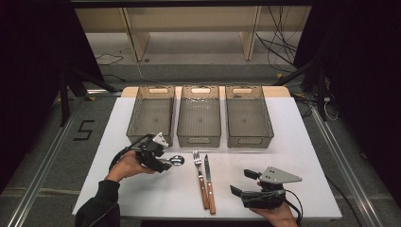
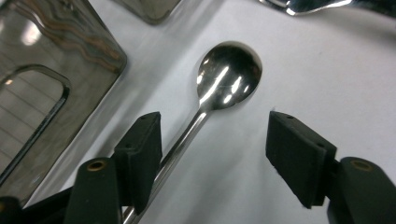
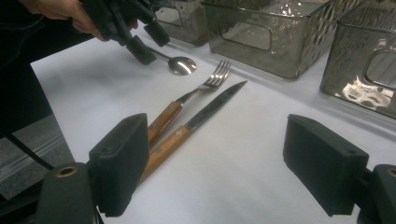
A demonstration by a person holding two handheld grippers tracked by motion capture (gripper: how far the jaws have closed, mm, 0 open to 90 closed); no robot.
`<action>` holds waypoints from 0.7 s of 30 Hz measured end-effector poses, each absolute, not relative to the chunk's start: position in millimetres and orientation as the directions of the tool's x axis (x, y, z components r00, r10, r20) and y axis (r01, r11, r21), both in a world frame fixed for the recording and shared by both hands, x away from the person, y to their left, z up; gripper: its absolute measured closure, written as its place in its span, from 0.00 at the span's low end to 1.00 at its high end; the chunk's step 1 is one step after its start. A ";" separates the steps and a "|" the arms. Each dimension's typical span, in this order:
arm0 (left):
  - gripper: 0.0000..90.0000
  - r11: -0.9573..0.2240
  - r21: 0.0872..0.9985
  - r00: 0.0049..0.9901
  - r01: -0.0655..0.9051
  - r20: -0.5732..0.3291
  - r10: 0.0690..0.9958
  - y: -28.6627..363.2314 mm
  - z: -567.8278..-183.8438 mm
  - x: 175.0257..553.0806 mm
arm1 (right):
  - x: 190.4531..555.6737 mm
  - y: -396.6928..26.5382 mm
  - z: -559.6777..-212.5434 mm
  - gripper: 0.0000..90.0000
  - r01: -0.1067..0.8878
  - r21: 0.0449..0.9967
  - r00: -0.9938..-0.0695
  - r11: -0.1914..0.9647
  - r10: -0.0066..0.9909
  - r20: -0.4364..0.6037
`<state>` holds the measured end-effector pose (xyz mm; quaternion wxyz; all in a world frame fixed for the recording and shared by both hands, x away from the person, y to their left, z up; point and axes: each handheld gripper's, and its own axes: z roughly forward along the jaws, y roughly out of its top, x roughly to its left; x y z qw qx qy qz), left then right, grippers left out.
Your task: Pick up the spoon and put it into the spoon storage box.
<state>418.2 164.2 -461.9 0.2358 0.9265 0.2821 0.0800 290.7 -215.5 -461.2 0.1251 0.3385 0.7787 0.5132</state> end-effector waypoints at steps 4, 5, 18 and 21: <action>0.44 -0.733 0.471 0.827 0.491 0.012 0.562 163.3 -467.5 421.2 | 290.7 -214.9 -461.2 0.26 0.397 0.884 -0.741 0.247 0.655 0.149; 0.45 -0.739 0.463 0.829 0.490 0.013 0.559 163.4 -468.2 422.0 | 290.7 -214.7 -461.3 0.26 0.396 0.884 -0.741 0.248 0.655 0.149; 0.61 -0.743 0.421 0.816 0.520 0.012 0.577 165.8 -470.6 427.9 | 290.6 -211.4 -462.6 0.27 0.397 0.880 -0.743 0.260 0.653 0.142; 0.67 -0.754 0.406 0.821 0.517 0.014 0.570 163.9 -469.3 426.2 | 289.9 -211.2 -462.2 0.27 0.398 0.880 -0.742 0.261 0.655 0.141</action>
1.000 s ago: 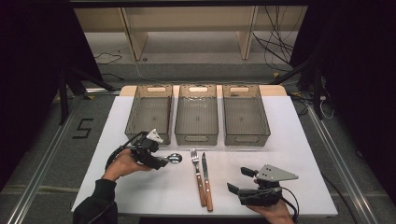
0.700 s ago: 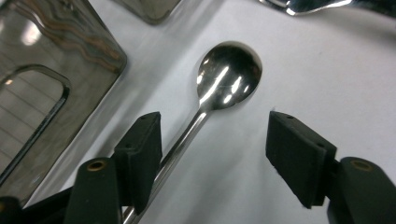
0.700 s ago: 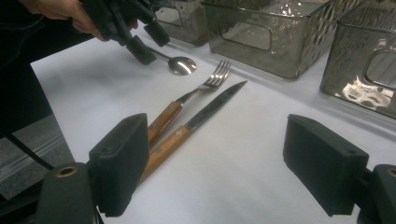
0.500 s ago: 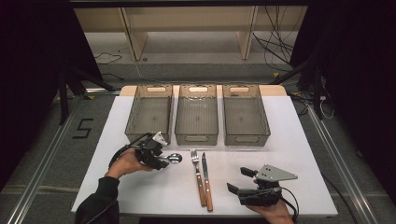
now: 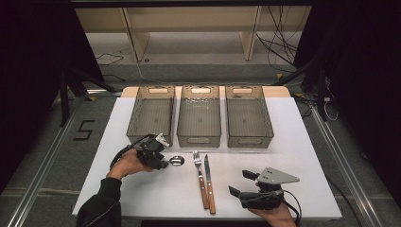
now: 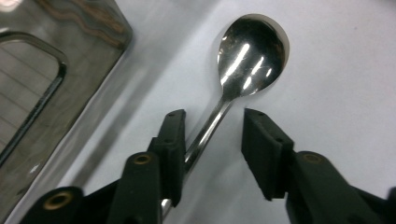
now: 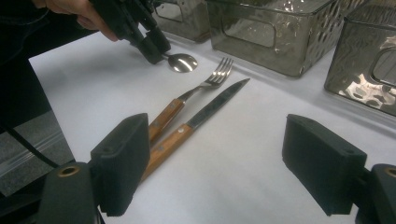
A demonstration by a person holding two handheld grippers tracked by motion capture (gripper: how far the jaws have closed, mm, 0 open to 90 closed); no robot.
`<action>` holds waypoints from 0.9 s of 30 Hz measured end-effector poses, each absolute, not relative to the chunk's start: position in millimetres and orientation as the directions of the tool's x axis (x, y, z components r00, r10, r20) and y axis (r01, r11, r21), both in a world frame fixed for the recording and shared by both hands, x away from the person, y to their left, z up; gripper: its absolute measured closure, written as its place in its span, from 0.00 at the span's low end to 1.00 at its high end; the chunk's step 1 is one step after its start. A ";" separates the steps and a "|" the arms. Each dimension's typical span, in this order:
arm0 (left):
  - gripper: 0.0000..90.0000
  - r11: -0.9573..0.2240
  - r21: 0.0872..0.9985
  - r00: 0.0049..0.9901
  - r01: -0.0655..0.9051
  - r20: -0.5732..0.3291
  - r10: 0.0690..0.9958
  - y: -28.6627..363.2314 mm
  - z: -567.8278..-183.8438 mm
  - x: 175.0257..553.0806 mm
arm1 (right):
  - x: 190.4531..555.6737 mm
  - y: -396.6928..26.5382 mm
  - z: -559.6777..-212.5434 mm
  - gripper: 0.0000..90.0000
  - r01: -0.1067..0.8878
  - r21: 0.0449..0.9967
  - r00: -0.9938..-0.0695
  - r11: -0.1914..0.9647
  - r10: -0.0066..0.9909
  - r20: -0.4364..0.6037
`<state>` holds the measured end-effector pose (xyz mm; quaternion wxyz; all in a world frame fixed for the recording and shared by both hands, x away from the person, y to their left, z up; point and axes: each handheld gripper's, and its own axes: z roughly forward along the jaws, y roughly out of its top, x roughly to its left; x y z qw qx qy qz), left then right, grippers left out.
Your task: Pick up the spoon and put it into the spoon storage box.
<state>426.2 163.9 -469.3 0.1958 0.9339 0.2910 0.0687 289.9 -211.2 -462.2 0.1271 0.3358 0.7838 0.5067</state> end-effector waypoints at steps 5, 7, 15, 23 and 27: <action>0.78 -0.772 0.396 0.836 0.498 0.018 0.549 160.8 -468.6 423.2 | 289.0 -211.7 -461.9 0.27 0.398 0.879 -0.740 0.263 0.659 0.138; 0.83 -0.781 0.396 0.845 0.483 0.021 0.534 159.6 -468.5 421.9 | 289.1 -212.3 -461.9 0.27 0.397 0.880 -0.738 0.261 0.660 0.137; 0.93 -0.810 0.399 0.873 0.431 0.042 0.485 156.9 -468.7 417.1 | 288.8 -212.9 -461.6 0.27 0.398 0.880 -0.736 0.261 0.664 0.135; 0.95 -0.807 0.402 0.873 0.433 0.035 0.486 157.3 -468.4 416.5 | 288.7 -213.6 -461.2 0.27 0.398 0.880 -0.733 0.260 0.666 0.135; 0.96 -0.792 0.413 0.865 0.450 0.021 0.502 158.4 -466.7 417.0 | 288.6 -213.5 -461.2 0.27 0.397 0.880 -0.734 0.260 0.666 0.135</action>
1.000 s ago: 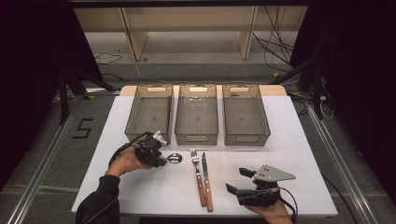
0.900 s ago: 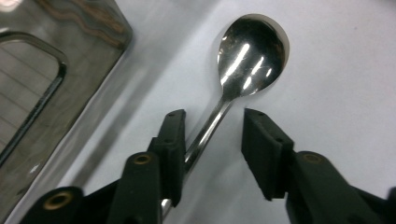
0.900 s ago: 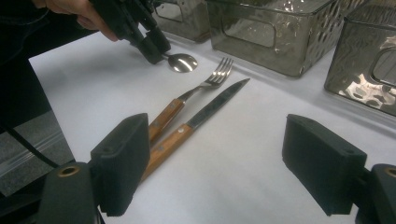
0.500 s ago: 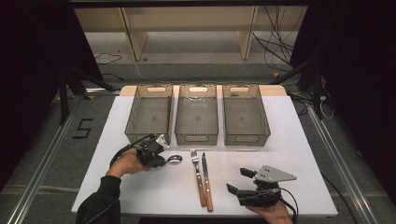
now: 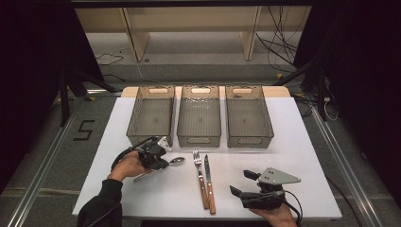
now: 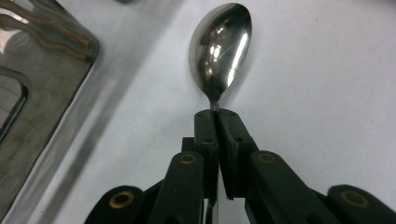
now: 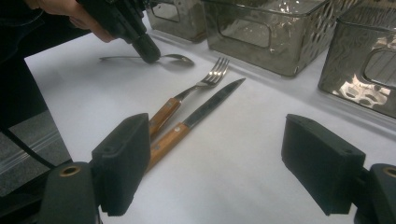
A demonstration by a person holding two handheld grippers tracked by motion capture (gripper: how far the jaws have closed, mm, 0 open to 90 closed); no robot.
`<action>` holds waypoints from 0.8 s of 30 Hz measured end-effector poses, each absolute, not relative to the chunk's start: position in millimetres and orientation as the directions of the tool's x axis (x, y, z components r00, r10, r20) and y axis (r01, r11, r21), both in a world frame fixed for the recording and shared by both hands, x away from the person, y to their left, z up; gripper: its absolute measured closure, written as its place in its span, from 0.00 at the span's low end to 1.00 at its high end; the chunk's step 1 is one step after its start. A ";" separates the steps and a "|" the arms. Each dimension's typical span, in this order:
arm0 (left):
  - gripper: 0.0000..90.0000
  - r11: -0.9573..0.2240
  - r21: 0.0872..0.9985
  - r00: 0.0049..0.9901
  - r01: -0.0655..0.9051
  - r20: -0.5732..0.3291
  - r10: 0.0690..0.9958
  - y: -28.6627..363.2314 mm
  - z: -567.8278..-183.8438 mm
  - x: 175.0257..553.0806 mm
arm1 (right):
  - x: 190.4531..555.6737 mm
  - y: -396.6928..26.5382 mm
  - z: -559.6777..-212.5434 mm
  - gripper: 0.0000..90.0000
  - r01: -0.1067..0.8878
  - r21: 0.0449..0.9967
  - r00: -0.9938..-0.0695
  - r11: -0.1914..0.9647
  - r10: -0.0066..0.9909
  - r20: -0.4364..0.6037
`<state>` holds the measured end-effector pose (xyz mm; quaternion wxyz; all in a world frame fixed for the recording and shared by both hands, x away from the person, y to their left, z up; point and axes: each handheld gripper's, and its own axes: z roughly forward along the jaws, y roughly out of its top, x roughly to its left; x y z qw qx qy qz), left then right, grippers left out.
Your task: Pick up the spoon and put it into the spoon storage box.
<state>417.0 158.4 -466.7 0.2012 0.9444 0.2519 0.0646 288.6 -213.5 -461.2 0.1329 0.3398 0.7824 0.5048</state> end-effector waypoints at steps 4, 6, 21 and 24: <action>0.97 -0.782 0.423 0.859 0.458 0.018 0.512 160.8 -465.9 418.4 | 288.7 -213.4 -461.4 0.27 0.399 0.879 -0.734 0.260 0.665 0.136; 0.97 -0.774 0.430 0.851 0.465 0.026 0.525 161.9 -464.9 418.5 | 288.7 -213.3 -461.5 0.27 0.399 0.879 -0.734 0.260 0.666 0.137; 1.00 -0.730 0.459 0.818 0.506 0.013 0.575 166.7 -465.8 421.5 | 288.6 -212.7 -461.6 0.28 0.396 0.881 -0.737 0.261 0.663 0.134; 1.00 -0.716 0.459 0.800 0.526 0.019 0.600 168.1 -465.0 423.2 | 288.7 -213.3 -461.4 0.28 0.396 0.881 -0.735 0.259 0.664 0.135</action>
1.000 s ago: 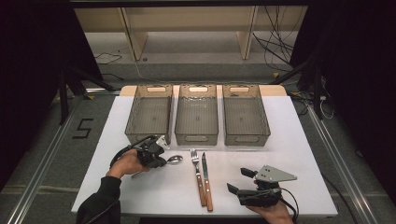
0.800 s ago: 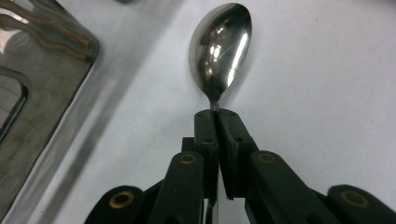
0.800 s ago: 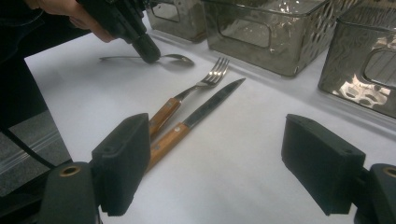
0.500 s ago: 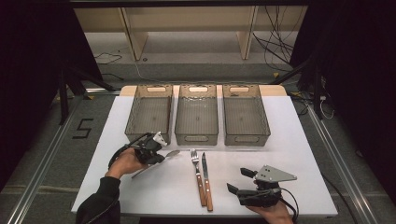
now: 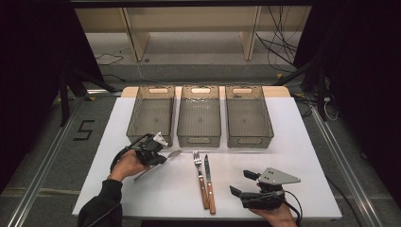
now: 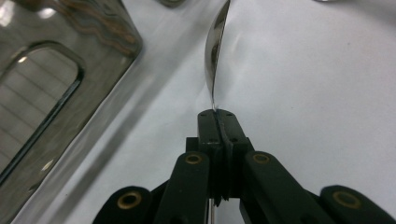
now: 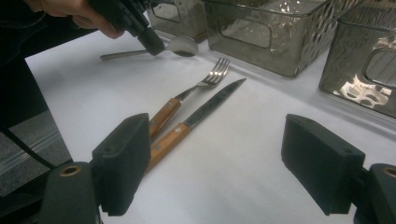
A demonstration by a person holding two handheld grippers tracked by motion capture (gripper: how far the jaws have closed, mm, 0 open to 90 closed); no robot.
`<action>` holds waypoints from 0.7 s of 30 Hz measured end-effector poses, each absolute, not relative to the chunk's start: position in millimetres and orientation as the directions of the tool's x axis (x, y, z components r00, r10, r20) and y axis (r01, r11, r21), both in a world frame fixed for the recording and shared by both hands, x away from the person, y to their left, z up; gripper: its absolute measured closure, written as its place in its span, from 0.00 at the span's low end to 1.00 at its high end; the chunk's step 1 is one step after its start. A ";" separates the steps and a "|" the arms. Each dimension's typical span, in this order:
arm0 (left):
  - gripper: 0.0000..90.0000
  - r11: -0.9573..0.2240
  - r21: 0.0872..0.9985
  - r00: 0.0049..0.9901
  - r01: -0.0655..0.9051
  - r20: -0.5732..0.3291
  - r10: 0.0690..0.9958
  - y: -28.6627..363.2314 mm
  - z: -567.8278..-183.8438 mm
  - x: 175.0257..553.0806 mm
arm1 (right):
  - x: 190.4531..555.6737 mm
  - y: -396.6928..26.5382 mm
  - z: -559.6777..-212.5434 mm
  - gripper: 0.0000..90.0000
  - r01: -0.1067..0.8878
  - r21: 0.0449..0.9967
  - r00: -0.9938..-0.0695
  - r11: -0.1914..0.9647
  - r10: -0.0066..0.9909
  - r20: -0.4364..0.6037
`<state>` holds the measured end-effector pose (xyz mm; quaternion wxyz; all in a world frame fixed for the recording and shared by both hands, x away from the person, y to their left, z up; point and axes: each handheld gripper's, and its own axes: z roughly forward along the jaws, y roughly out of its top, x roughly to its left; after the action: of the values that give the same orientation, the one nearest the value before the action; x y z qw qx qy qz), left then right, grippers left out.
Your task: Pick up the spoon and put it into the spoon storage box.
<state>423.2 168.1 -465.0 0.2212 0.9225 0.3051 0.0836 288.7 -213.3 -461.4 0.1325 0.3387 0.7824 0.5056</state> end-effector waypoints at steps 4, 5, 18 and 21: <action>1.00 -0.706 0.473 0.802 0.528 -0.003 0.598 172.2 -458.1 421.7 | 288.7 -213.7 -461.5 0.28 0.397 0.881 -0.735 0.258 0.665 0.136; 1.00 -0.691 0.489 0.795 0.532 -0.007 0.607 172.0 -457.2 420.7 | 288.7 -213.6 -461.5 0.28 0.397 0.880 -0.735 0.259 0.664 0.136; 1.00 -0.564 0.633 0.781 0.531 -0.107 0.615 164.4 -419.9 410.8 | 288.3 -211.2 -462.0 0.28 0.395 0.882 -0.736 0.256 0.663 0.137; 1.00 -0.538 0.658 0.776 0.527 -0.113 0.621 159.7 -411.1 414.0 | 288.8 -211.4 -462.7 0.28 0.398 0.881 -0.737 0.257 0.662 0.140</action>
<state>414.0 159.7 -411.1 0.3511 0.8744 0.3281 0.0671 288.8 -211.4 -462.7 0.1298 0.3389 0.7819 0.5068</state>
